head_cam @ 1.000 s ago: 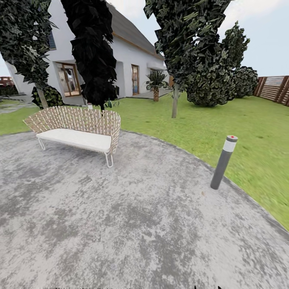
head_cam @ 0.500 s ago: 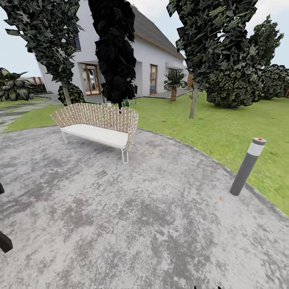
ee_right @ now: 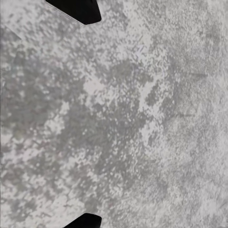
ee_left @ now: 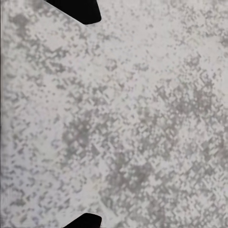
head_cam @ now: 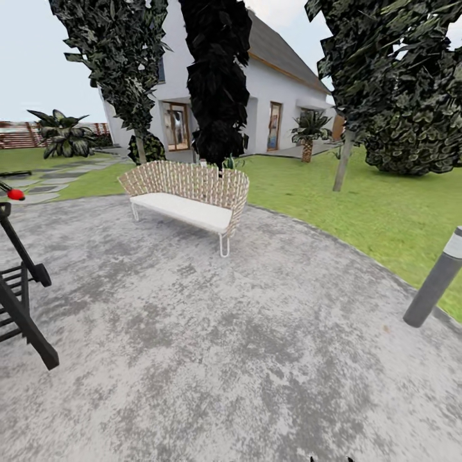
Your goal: In the garden, pick up the pesticide atomizer on the floor and spray pesticide onto both trees until each tree trunk is fully covered.
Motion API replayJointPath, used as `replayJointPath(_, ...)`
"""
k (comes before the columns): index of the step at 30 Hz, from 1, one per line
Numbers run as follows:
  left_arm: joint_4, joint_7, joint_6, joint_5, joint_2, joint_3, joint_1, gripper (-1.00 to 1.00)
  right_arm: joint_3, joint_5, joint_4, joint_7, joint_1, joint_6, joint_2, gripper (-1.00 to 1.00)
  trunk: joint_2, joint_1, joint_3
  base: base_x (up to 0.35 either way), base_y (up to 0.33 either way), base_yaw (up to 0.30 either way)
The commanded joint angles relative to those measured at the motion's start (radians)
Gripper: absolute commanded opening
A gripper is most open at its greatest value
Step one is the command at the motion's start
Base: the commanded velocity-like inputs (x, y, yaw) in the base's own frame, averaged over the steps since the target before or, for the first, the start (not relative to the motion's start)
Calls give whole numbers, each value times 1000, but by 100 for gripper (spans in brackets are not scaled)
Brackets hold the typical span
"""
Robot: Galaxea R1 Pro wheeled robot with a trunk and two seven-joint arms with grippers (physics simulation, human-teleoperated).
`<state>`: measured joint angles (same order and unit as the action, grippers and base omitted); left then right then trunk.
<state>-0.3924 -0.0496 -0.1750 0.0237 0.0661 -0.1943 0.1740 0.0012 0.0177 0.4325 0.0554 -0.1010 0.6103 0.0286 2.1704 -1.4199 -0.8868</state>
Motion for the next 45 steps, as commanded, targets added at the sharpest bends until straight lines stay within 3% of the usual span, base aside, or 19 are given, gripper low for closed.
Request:
replayJointPath(1, 1, -1, -3, 2, 0, 0, 1, 100, 0, 2, 0, 4, 0, 2, 0, 100, 8, -4, -4, 0, 0, 279)
replayJointPath(8, 1, -1, -4, 4, 1, 0, 1, 100, 0, 2, 1, 4, 0, 2, 1, 100, 57, -31, -26, 0, 0, 279)
replayJointPath(34, 1, -1, -4, 5, 3, -2, 1, 100, 0, 2, 3, 4, 0, 3, -1, 100, 57, -31, -33, 1, 0, 280)
replayJointPath(45, 1, -1, -4, 5, 1, 0, 1, 100, 1, 4, 1, 1, 0, 4, 5, 100, 57, -31, -33, 318, -83, 30)
